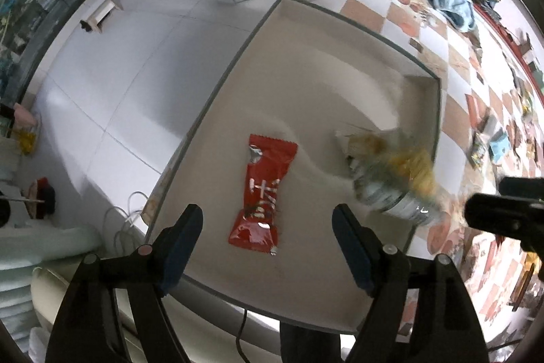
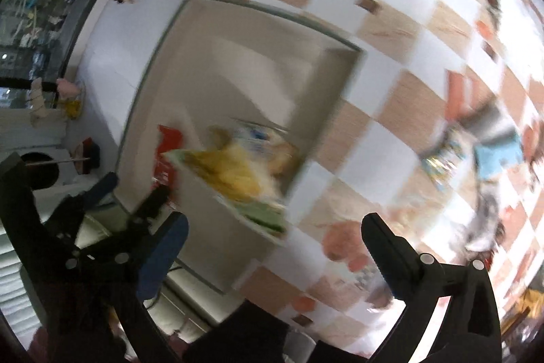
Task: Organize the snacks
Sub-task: 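Open both tools to drop the candy bar and chip bag into the tray, then grasp the pink cookie packet with the left tool while the right tool grasps the red-orange candy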
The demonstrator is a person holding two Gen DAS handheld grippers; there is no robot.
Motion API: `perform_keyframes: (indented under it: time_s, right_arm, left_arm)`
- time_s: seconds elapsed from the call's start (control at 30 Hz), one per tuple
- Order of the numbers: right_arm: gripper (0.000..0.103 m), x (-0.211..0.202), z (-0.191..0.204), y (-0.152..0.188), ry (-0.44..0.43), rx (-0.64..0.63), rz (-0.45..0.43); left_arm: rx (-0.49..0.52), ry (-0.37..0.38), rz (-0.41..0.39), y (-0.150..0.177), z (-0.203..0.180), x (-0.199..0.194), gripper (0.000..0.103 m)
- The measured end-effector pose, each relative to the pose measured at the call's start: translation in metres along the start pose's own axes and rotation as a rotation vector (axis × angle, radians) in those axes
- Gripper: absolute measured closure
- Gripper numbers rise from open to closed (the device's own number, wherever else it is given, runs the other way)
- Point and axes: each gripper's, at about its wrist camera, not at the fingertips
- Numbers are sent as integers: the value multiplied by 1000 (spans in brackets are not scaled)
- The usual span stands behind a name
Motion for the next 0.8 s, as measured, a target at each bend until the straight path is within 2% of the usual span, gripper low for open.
perform_keyframes:
  time_s: [0.2,0.37,0.53,0.67,0.8]
  right_arm:
    - [0,-12,-52,73,42,143,9]
    - [0,-20,-109,157,49,392,14]
    - [0,-21,-153,236,30,659,9]
    - [0,-18,-166,270,10,760,8]
    - [0,-10,-166,288,-2,774,15]
  left_arm:
    - [75,50,27,14,-22,-12,22]
    - [146,92,45,26,-46,-21,22]
    - [276,129,54,41,-89,-28,21]
    - [398,135,77,57,-127,-27,21]
    - [491,135,101,75,-157,-23,21]
Point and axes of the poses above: each gripper's, at about its wrist camera, not at the fingertips, and x roughly the way its jaws point, z to its left, y to its underside, and after that the axes turned 14 degrees about -x, right-handed
